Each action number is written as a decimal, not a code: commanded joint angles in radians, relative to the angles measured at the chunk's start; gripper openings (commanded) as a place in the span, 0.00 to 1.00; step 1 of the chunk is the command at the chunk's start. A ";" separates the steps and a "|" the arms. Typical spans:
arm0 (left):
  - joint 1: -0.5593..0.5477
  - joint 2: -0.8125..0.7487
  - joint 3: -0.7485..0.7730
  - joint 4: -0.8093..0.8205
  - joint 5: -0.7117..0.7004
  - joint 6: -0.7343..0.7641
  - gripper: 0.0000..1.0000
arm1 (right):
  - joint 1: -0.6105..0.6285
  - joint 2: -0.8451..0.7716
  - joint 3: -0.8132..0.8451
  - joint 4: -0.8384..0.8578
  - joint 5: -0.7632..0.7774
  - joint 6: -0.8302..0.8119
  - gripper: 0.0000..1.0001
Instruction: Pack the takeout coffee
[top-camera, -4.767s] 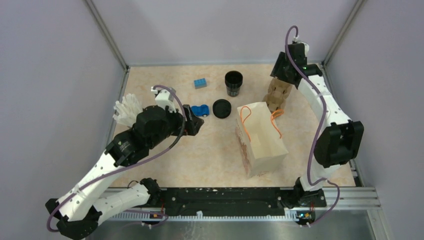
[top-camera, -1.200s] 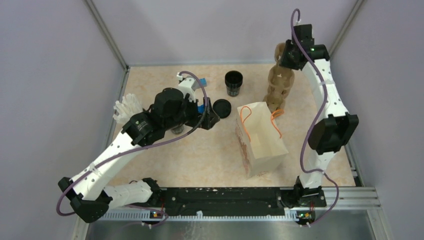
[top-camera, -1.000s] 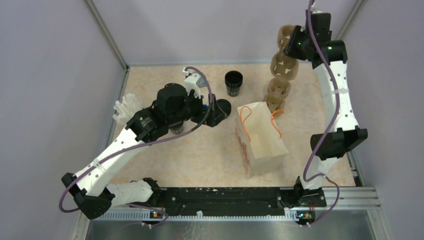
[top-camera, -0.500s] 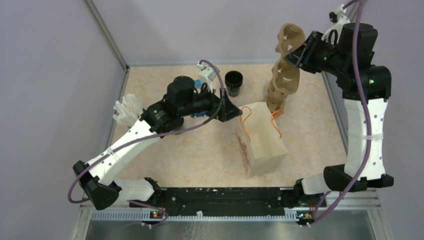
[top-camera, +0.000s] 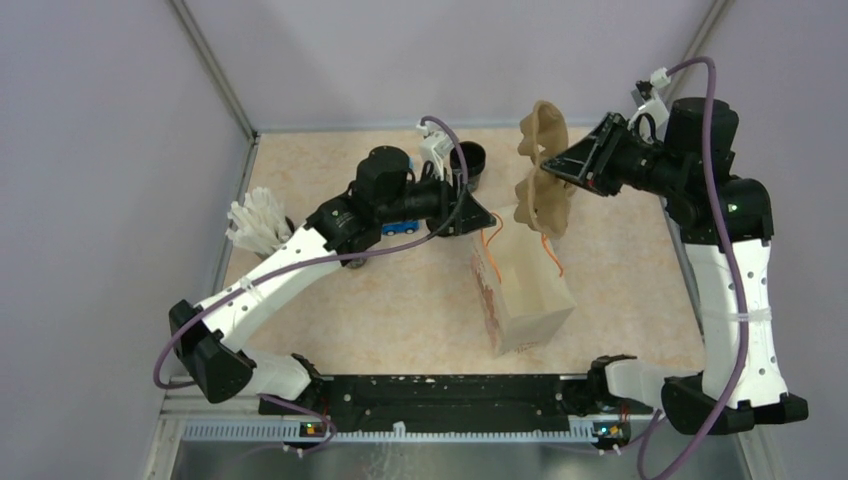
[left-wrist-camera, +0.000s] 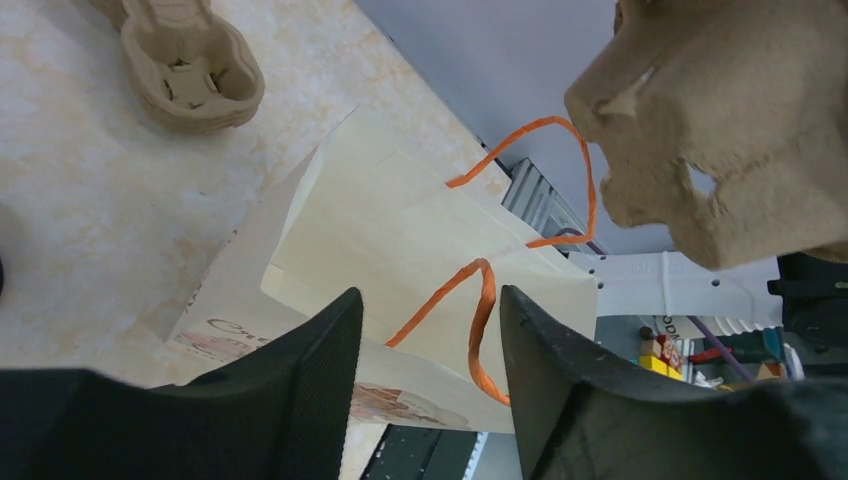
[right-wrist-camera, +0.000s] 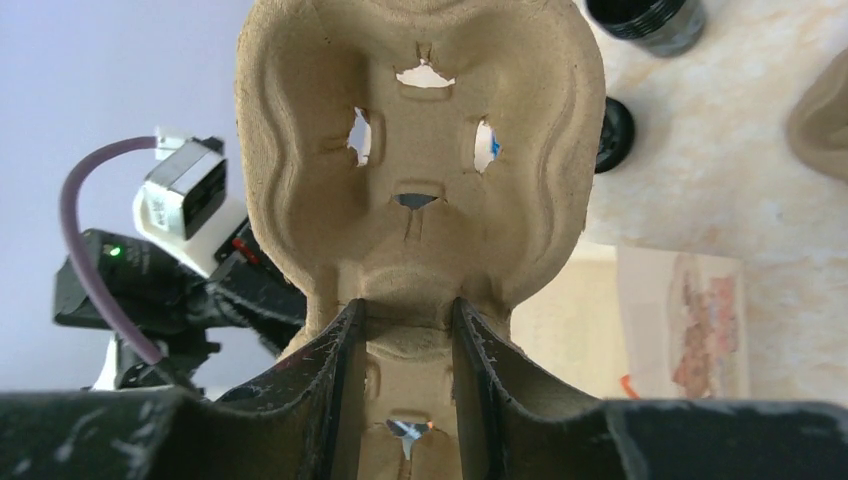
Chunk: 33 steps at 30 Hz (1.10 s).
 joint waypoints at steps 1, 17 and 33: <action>-0.009 0.008 0.041 0.070 0.030 -0.015 0.51 | 0.036 -0.057 -0.039 0.109 -0.077 0.113 0.29; -0.010 -0.025 0.010 0.109 0.004 -0.035 0.00 | 0.183 -0.139 -0.163 0.053 0.018 0.130 0.29; -0.011 -0.048 -0.020 0.107 -0.008 -0.039 0.00 | 0.183 -0.202 -0.312 -0.062 0.145 -0.132 0.29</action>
